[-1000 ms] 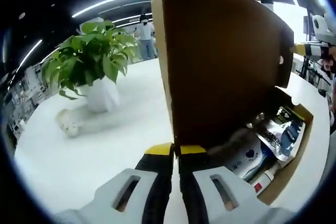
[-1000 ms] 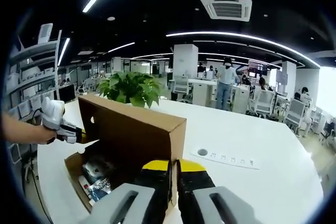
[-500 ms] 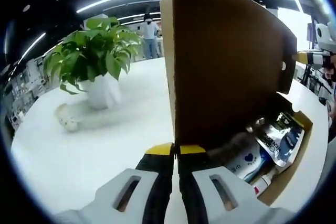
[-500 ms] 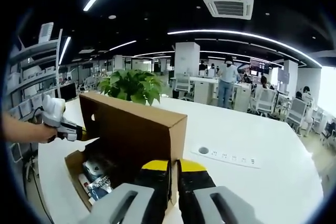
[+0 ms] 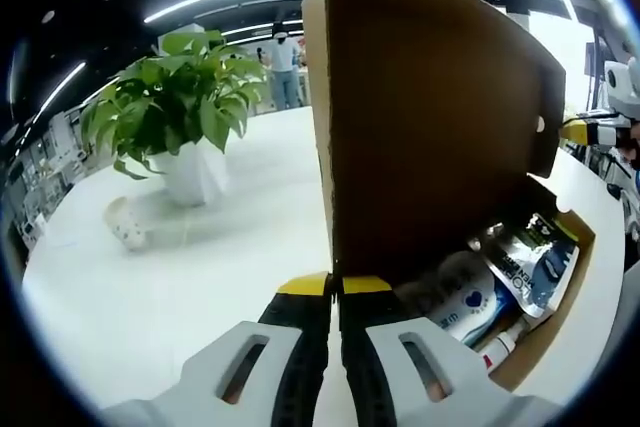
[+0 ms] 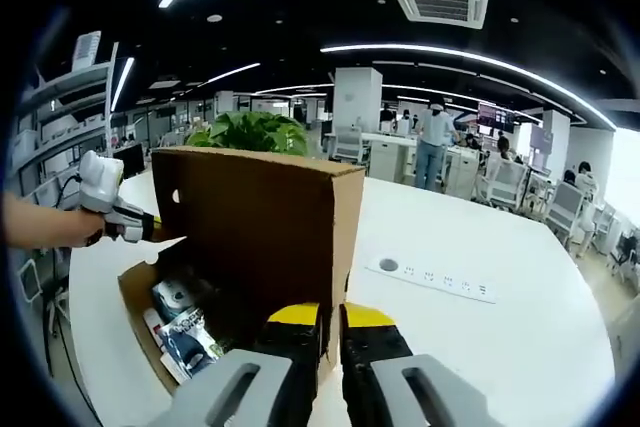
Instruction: Operate the shoe box by opening the lid, removing the specified soft item, and placing it in the target area until the item is outside and the box remains undamaged.
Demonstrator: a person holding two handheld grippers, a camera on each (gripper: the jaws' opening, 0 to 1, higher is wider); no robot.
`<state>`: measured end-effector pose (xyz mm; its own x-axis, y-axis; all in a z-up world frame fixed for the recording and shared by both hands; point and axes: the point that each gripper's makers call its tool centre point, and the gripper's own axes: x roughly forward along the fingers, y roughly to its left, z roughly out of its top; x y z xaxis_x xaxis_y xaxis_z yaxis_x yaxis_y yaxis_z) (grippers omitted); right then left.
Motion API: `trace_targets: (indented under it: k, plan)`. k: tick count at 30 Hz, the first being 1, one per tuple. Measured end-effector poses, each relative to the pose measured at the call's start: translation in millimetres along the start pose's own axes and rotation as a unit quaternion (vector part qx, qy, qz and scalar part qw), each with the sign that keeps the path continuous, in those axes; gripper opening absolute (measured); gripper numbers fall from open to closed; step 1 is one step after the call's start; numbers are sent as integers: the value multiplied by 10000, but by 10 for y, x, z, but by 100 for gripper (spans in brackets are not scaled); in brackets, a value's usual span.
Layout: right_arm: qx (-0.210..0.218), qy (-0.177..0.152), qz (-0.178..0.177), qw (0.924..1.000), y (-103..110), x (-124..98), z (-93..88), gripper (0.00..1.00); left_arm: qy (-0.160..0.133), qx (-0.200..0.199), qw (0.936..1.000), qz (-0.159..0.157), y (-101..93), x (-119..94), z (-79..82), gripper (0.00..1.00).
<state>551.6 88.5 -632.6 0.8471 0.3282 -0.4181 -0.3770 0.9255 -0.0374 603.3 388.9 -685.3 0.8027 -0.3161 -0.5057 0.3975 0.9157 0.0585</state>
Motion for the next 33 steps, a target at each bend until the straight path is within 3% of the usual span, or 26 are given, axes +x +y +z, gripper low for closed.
trace_targets:
  k: [15, 33]
  plan:
    - [71, 325, -86, 9994, -3, 139, -338, 0, 67, 24, 10000, -11, 1, 3, 10, 1]
    - [93, 218, -136, 9996, -64, 213, -314, 0, 52, 32, 10000, -22, -7, -2, 55, 1]
